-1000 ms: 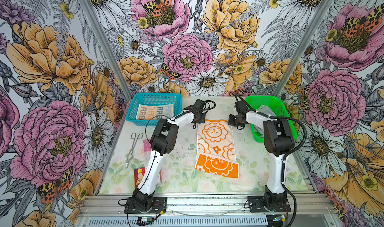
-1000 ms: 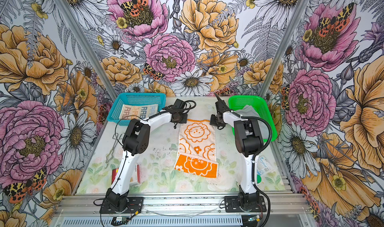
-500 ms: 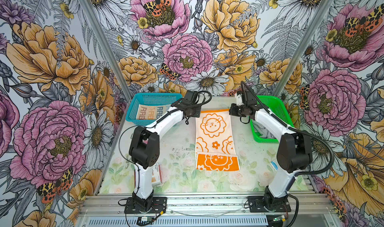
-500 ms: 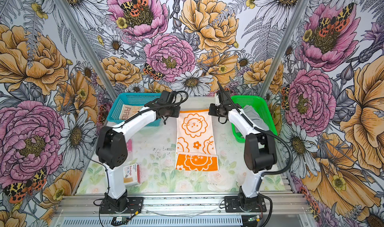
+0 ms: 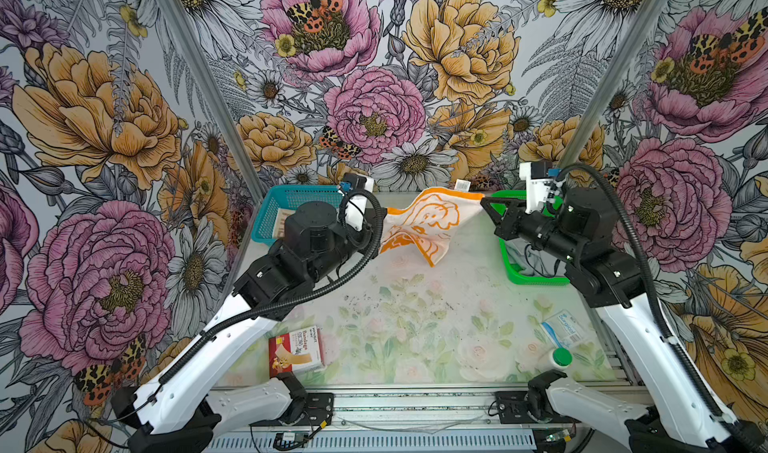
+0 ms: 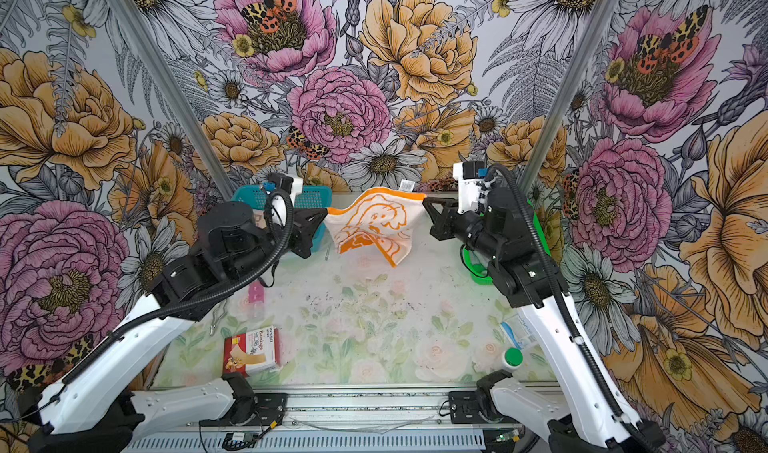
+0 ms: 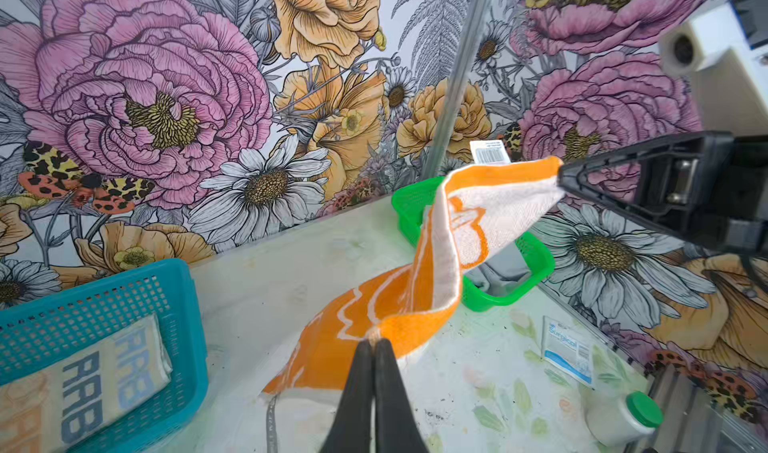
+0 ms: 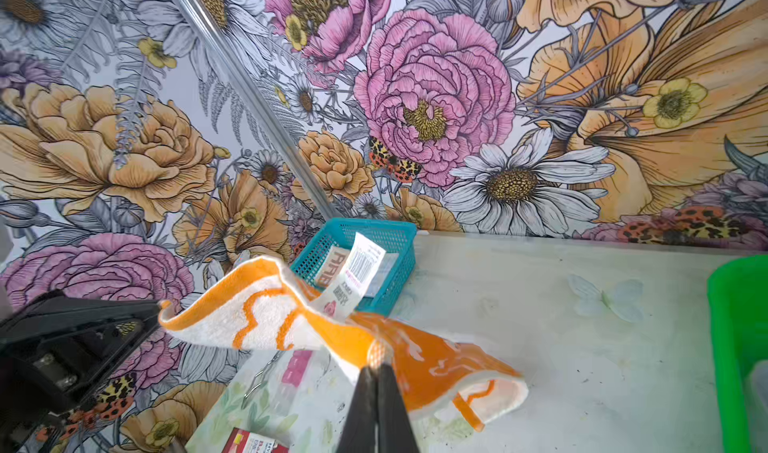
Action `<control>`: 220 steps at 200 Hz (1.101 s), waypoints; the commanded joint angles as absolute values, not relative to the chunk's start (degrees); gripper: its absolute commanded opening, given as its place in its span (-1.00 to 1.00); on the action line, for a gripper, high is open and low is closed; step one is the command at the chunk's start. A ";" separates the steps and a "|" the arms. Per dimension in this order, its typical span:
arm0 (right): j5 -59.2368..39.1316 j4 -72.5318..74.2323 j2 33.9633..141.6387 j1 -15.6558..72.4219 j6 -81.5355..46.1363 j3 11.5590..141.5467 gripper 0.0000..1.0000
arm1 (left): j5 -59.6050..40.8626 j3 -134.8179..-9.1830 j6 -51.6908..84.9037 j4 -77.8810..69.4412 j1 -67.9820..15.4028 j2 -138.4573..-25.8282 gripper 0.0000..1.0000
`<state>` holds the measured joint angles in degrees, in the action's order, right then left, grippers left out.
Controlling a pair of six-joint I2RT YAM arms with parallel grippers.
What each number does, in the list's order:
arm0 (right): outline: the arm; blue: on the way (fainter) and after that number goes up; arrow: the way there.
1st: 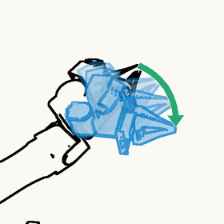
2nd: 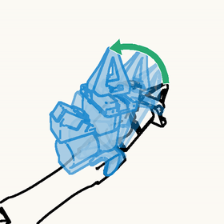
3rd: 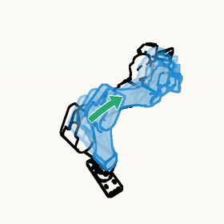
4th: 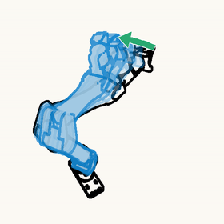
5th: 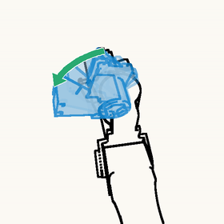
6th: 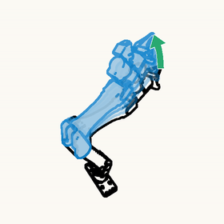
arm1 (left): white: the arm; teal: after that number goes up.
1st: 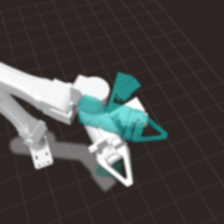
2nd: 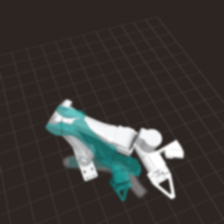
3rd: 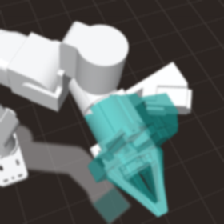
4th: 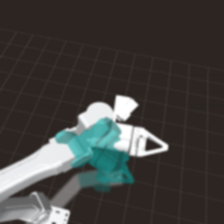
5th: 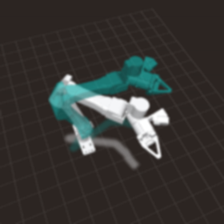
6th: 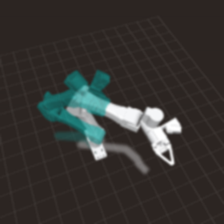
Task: Fold and stack the towels
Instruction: 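Lift the far edge with both grippers and pull it toward the robot to flatten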
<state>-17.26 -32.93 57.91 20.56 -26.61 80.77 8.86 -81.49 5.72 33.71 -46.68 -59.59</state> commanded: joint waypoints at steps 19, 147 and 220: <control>-18.08 -39.55 50.64 21.64 -31.01 79.87 -1.00 | 18.05 -77.62 1.80 34.65 -56.92 -50.41 -1.00; -15.10 -43.95 46.07 21.88 -33.48 80.01 -1.00 | 42.75 -70.45 -8.01 28.58 -75.42 -46.64 -1.00; -7.64 -34.68 61.64 20.05 -25.74 73.94 -1.00 | 9.65 -63.30 3.70 18.36 -37.59 -60.40 -1.00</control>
<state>-13.37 -40.47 57.67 22.09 -29.15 75.26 19.92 -64.51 -0.36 25.17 -44.38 -56.69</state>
